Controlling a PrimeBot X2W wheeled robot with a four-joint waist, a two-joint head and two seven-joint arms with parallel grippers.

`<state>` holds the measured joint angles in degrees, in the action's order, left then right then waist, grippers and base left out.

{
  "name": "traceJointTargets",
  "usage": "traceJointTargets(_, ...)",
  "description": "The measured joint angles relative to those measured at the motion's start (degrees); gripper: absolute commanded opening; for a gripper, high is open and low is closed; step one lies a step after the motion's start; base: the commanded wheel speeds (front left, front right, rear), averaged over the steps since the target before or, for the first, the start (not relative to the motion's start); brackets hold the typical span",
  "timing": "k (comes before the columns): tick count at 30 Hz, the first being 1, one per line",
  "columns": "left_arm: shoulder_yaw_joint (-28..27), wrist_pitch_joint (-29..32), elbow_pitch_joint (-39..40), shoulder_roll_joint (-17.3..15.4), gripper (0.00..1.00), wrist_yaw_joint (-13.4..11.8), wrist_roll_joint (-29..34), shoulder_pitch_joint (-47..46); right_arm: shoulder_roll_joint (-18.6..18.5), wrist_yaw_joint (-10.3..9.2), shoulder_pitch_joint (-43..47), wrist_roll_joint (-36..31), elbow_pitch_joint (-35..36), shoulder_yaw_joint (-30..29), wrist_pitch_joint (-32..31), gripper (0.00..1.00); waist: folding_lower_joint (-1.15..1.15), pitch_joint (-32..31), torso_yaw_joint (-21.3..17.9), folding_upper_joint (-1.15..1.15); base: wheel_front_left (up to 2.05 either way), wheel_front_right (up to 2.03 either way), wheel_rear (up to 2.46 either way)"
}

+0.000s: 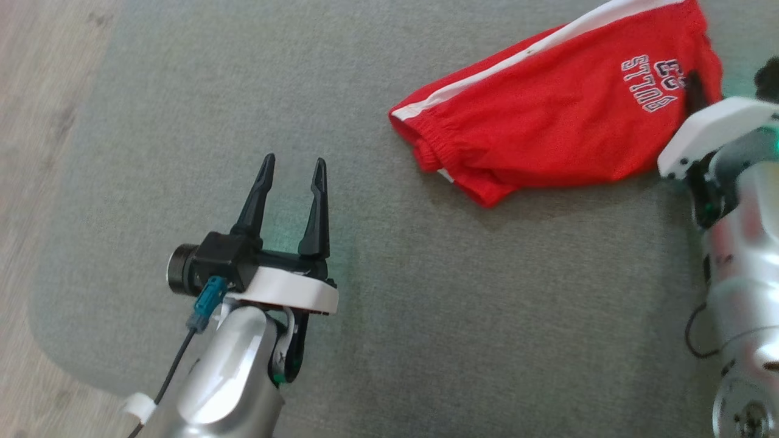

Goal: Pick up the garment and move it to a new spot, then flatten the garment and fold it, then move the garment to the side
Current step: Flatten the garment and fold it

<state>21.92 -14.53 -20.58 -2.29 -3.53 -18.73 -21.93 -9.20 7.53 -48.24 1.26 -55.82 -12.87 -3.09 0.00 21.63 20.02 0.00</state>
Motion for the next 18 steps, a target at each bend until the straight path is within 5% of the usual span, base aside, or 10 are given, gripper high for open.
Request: traceJointTargets(18, -2.48, 0.00, -3.63, -0.03, 1.00, 1.12, 2.67, 4.03, 2.12, 0.00, 22.15, 13.38, 10.23, -0.16, 12.12, 0.00, -0.01, -8.83, -9.90, 0.00, 0.00, 0.00, 0.00)
